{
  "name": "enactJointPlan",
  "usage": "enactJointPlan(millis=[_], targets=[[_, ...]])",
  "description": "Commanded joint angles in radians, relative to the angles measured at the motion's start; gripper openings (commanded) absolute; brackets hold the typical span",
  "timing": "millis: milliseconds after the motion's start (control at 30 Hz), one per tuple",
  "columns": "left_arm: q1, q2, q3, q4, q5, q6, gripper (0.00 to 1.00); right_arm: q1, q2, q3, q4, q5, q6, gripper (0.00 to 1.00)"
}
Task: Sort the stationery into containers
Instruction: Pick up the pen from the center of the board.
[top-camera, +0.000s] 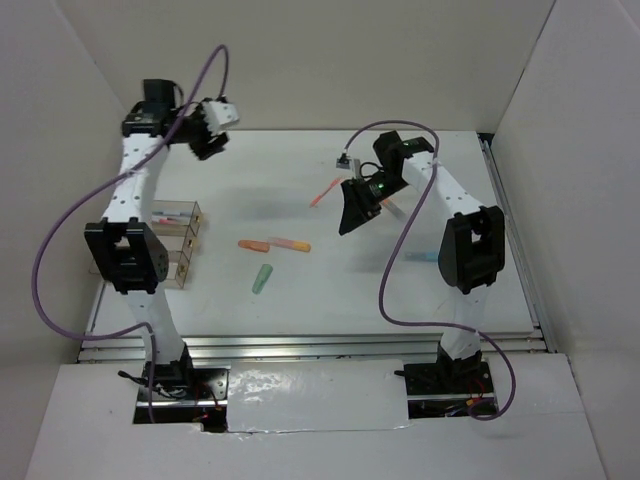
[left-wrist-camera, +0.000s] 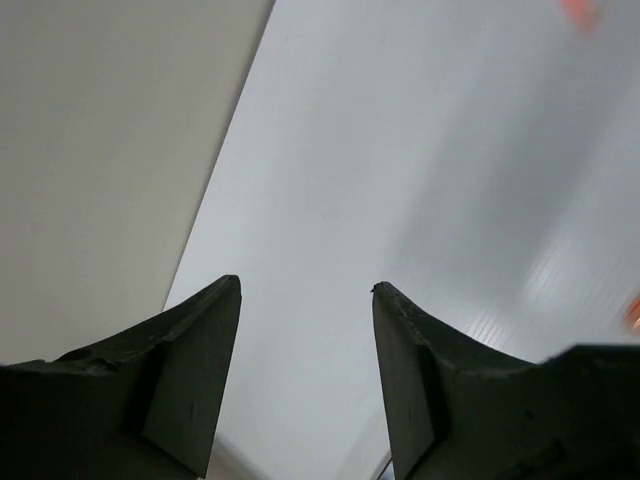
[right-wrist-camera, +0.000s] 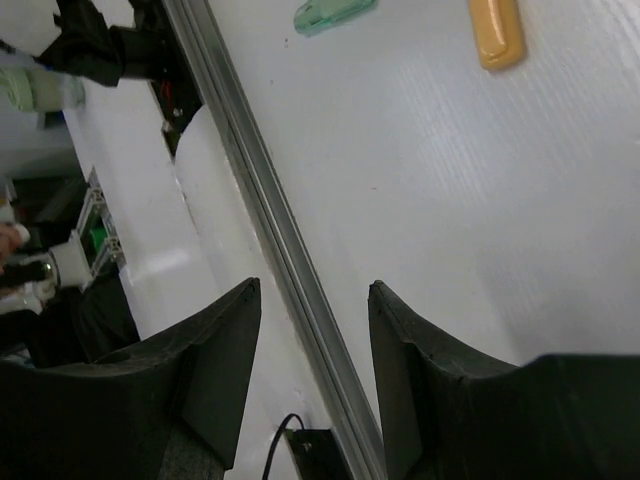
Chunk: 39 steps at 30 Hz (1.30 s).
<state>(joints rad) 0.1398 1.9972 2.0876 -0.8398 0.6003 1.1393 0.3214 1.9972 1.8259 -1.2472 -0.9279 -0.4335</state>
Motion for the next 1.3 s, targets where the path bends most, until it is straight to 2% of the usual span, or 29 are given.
enactJointPlan(millis=[0, 67, 100, 200, 267, 300, 367, 567, 733, 1033, 1267], targets=[[-0.198, -0.031, -0.021, 0.214, -0.051, -0.521, 0.68, -0.06, -0.103, -0.049, 0.115, -0.011, 0.079, 0.54], [-0.259, 0.032, 0.006, 0.264, -0.076, -0.599, 0.71, -0.106, -0.145, -0.107, 0.159, 0.017, 0.113, 0.54], [-0.297, 0.061, 0.018, 0.284, -0.074, -0.697, 0.71, -0.122, -0.162, -0.123, 0.204, 0.026, 0.145, 0.55], [-0.345, 0.182, 0.095, 0.353, -0.041, -0.87, 0.73, -0.206, -0.216, -0.184, 0.262, 0.034, 0.194, 0.56], [-0.367, 0.269, 0.158, 0.392, -0.027, -0.961, 0.72, -0.258, -0.25, -0.221, 0.272, 0.043, 0.202, 0.57], [-0.371, 0.296, 0.17, 0.409, -0.011, -0.984, 0.71, -0.272, -0.261, -0.234, 0.278, 0.046, 0.202, 0.65], [-0.39, 0.348, 0.189, 0.449, -0.01, -1.027, 0.68, -0.303, -0.294, -0.28, 0.291, 0.063, 0.2, 0.68], [-0.445, 0.414, 0.135, 0.516, -0.062, -1.017, 0.64, -0.354, -0.353, -0.364, 0.315, 0.075, 0.194, 0.7], [-0.479, 0.508, 0.213, 0.467, -0.115, -1.024, 0.64, -0.374, -0.357, -0.385, 0.313, 0.054, 0.179, 0.7], [-0.534, 0.581, 0.249, 0.415, -0.247, -0.971, 0.66, -0.403, -0.345, -0.409, 0.313, 0.023, 0.161, 0.69], [-0.542, 0.637, 0.284, 0.384, -0.258, -0.955, 0.67, -0.409, -0.356, -0.418, 0.313, 0.004, 0.154, 0.69]])
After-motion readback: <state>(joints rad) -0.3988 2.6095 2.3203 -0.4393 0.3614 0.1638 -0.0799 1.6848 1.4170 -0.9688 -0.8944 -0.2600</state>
